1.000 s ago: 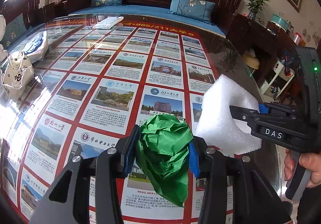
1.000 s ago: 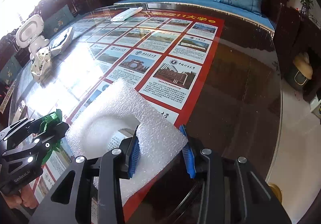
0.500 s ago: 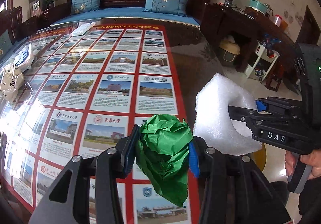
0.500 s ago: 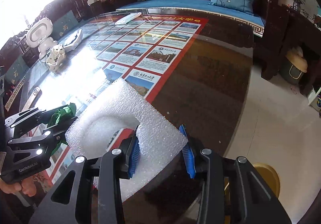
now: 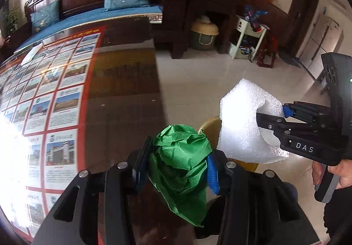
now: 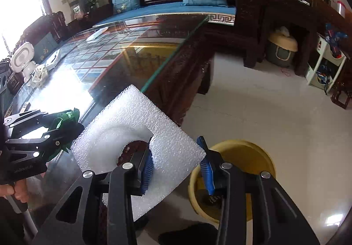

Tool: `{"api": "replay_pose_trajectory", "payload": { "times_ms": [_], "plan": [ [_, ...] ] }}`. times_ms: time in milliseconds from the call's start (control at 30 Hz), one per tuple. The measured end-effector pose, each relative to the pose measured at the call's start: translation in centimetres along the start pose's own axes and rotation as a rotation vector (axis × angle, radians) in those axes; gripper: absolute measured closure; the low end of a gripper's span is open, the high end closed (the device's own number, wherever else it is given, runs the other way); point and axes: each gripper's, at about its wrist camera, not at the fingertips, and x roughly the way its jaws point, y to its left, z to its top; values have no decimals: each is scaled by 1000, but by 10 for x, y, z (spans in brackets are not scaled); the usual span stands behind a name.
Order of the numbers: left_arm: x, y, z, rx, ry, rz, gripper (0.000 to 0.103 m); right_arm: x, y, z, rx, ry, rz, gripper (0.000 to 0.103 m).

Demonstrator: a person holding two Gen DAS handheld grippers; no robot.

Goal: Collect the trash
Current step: 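Carry the green paper and white foam block over the bucket, then open the left gripper over the bucket while right opens too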

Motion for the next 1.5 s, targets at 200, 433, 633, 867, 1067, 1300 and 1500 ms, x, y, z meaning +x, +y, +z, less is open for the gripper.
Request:
{"api": "replay_pose_trajectory", "payload": {
  "times_ms": [200, 433, 633, 867, 1067, 1300, 1500],
  "plan": [
    [48, -69, 21, 88, 66, -75, 59, -19, -79, -31, 112, -4, -75, 66],
    [111, -128, 39, 145, 169, -131, 59, -21, -143, -68, 198, 29, -131, 65],
    [166, -158, 41, 180, 258, -117, 59, -6, -182, -91, 260, 66, -136, 66],
    [210, -174, 35, 216, 347, -104, 57, 14, -204, -103, 282, 107, -139, 65],
    [231, -175, 34, 224, 392, -115, 45, 29, -214, -107, 295, 134, -145, 65],
    [234, -172, 36, 221, 396, -110, 11, 43, -215, -107, 297, 159, -144, 65],
    [222, -164, 30, 233, 387, -91, 10, 44, -209, -105, 286, 163, -147, 65]
  ]
}}
